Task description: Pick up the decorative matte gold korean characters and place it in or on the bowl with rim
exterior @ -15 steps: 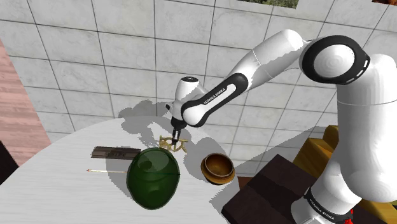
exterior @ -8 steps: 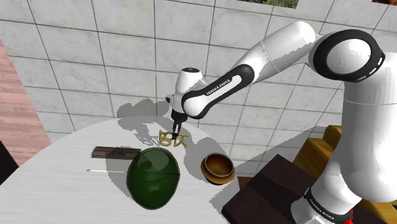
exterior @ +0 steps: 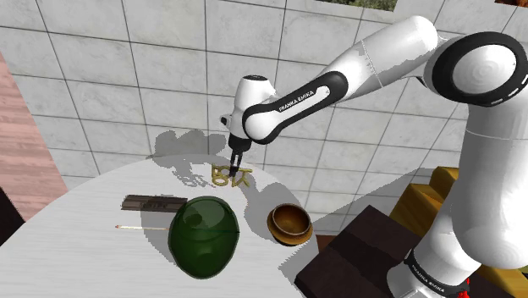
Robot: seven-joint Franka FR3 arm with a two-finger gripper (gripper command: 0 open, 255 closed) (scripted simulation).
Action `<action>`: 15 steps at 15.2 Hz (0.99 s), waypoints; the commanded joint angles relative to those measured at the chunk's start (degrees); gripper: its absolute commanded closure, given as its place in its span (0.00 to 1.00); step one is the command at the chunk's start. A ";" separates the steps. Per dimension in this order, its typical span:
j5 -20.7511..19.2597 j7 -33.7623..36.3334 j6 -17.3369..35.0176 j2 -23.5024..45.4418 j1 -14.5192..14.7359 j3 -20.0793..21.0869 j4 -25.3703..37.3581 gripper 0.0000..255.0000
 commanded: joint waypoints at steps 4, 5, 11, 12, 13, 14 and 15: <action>0.81 -0.53 -1.31 -3.50 -0.45 0.27 -2.16 1.00; 1.36 -1.02 -0.51 -5.63 -0.80 0.40 -5.07 1.00; 5.33 -4.71 2.87 -18.38 -2.23 0.66 -21.10 1.00; 6.06 -5.42 3.18 -20.54 -2.33 0.59 -23.57 1.00; 6.78 -6.14 3.42 -22.73 -2.38 0.47 -26.00 1.00; 7.48 -6.85 3.58 -24.95 -2.37 0.29 -28.38 1.00; 8.16 -7.55 3.66 -27.19 -2.31 0.07 -30.72 1.00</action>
